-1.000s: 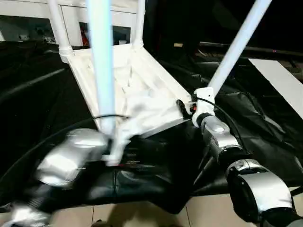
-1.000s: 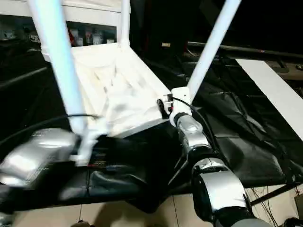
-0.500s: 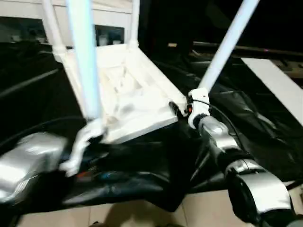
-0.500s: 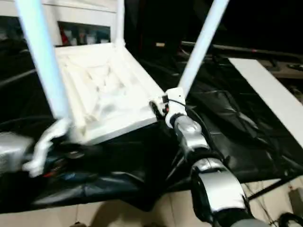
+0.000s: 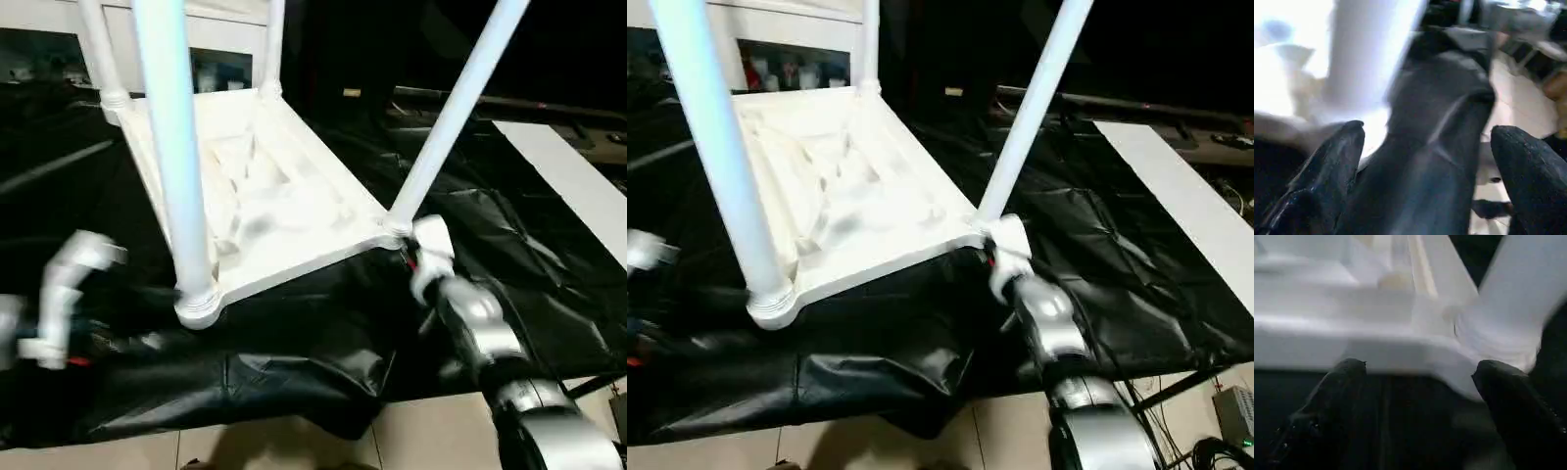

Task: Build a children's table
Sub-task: Rotate table base

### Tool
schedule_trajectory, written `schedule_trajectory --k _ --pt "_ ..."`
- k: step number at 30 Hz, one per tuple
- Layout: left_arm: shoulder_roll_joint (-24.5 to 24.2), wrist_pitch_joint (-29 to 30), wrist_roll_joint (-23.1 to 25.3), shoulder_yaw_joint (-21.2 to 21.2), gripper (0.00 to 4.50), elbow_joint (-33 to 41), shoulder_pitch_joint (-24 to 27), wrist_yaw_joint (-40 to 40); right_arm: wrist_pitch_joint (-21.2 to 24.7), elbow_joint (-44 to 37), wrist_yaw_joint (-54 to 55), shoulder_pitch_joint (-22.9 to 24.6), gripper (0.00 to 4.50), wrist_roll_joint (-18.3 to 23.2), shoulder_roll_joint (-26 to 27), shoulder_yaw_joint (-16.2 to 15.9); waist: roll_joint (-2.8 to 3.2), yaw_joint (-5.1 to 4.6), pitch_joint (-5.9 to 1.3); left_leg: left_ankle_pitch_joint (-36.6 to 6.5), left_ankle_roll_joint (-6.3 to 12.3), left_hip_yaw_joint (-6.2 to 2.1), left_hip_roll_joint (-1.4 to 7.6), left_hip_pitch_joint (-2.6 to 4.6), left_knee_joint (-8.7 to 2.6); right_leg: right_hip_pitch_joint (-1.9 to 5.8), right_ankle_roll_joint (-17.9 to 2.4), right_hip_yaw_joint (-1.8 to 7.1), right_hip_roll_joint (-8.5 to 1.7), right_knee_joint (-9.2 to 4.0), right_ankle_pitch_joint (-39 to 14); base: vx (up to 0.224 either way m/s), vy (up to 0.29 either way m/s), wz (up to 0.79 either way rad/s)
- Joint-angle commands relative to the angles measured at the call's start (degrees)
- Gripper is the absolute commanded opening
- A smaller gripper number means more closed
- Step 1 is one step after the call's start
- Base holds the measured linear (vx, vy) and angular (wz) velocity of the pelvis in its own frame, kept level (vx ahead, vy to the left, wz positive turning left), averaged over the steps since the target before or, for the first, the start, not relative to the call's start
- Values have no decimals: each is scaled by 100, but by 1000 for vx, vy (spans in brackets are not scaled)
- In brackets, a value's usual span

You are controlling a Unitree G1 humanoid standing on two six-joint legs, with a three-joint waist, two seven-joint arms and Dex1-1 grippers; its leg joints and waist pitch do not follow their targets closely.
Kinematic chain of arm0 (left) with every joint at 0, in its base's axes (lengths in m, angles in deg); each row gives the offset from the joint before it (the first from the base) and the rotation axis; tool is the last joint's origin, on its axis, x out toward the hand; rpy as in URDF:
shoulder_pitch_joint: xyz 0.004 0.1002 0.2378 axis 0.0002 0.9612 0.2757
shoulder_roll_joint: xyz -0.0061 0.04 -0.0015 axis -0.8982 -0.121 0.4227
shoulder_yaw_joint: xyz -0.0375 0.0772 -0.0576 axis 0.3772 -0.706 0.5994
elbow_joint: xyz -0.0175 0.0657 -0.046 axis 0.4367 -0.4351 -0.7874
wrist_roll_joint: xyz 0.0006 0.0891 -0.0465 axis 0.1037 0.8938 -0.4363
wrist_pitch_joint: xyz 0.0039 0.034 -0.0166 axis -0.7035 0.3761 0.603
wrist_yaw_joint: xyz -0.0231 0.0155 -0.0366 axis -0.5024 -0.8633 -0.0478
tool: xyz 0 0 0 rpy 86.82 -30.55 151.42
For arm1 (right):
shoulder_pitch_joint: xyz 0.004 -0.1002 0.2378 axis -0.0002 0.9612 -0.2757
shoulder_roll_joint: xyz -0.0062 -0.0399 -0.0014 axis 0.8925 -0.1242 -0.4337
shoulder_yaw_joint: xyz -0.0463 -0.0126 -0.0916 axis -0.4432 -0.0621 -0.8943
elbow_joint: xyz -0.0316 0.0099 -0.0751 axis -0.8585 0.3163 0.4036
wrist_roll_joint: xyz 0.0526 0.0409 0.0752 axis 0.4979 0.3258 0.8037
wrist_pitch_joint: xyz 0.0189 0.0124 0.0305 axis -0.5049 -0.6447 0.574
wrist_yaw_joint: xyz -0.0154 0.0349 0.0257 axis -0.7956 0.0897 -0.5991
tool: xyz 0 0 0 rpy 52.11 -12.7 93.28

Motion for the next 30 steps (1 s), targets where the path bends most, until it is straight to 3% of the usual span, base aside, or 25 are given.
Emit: schedule_trajectory --k 1,6,8,10,11,13,15,19,24,30 --pt "-27 -213 167 89 448 -243 -38 -242 157 -185 150 73 399 -16 -103 38 189 -38 -294 -1831 -244 28 24 97 -435 179 -824 236 -265 -475 -1776 0 0 0" --pt "119 -698 390 183 448 -741 -217 -607 206 -206 276 145 399 -49 -87 33 195 -20 -308 -1826 -255 21 22 108 -433 184 -826 239 -279 -478 -1734 0 0 0" --pt "641 -1181 292 115 448 -857 -579 -748 315 -319 330 142 399 -71 12 14 173 -10 -308 -1683 -225 29 30 107 -442 192 -886 238 -270 -461 -1472 0 0 0" --pt "924 -1375 262 40 448 -939 -801 -827 347 -314 351 106 399 -86 59 -7 197 17 -315 -1693 -240 50 29 146 -430 163 -958 236 -275 -463 -1340 0 0 0" --pt "1112 -1420 215 -14 448 -975 -945 -848 371 -286 377 71 399 -113 97 -35 194 20 -332 -1612 -270 32 28 107 -439 213 -964 231 -293 -435 -1269 0 0 0" --pt "1277 -1424 139 -92 448 -969 -1074 -830 396 -242 392 27 399 -136 137 -63 171 23 -335 -1583 -275 38 29 108 -434 209 -946 230 -284 -422 -1201 0 0 0" --pt "1513 -1390 -21 -251 448 -866 -1238 -749 428 -160 420 -40 399 -161 197 -98 171 42 -345 -1569 -282 42 25 123 -422 212 -925 230 -297 -426 -1241 0 0 0" --pt "1908 -1042 -442 -862 448 -410 -1455 -491 490 63 584 -228 399 -256 326 -161 156 39 -358 -1420 -341 37 27 83 -423 245 -971 224 -303 -388 -1082 0 0 0" --pt "2197 -1101 -76 -1495 448 -493 -1691 -325 541 204 553 -391 399 -328 325 -195 149 -1 -364 -1317 -322 30 15 43 -406 281 -849 233 -306 -397 -1127 0 0 0" --pt "2496 -1303 293 -1937 448 -751 -2037 -501 550 354 382 -550 399 -293 263 -211 182 -2 -368 -1294 -271 47 17 76 -390 267 -919 229 -283 -397 -944 0 0 0"
